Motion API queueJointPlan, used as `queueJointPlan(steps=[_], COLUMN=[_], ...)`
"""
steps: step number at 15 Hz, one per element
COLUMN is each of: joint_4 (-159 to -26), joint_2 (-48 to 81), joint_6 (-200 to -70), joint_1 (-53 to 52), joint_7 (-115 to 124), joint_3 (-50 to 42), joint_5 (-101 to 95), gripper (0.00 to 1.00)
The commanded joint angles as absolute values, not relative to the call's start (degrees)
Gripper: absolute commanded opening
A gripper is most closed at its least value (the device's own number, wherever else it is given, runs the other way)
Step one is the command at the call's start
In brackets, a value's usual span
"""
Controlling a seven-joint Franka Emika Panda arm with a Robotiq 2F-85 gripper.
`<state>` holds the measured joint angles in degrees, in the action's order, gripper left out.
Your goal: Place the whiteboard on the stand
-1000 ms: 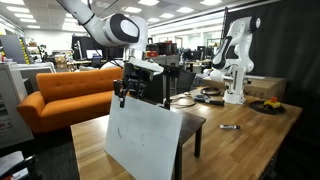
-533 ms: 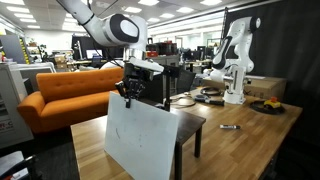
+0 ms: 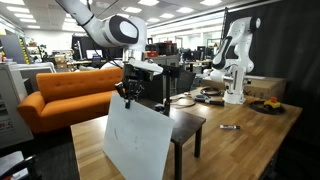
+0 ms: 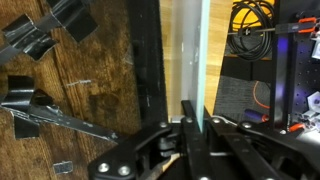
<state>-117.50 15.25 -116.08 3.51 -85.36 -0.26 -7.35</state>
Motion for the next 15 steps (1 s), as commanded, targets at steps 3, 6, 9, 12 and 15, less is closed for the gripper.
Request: queueJointPlan(steps=[3,6,9,12,15], joint_4=[-118.92,-118.93,-118.49,-117.20,-115.74], joint_2=[11.12,8.33,5.30,3.33,2.54], joint_6=[-114.31,-112.82,-109.85,-104.48,-99.66], joint_1=[2.92,1.86,0.56,-0.40,-0.74], joint_7=[-83.27,-80.72,-77.80,-75.60,-74.34], joint_3=[1.08,1.98,2.43,2.55,2.48], joint_5=[-6.49,-6.58,-7.69,-8.31,-8.30], gripper=[0.01,0.01,0.01,0.01,0.01])
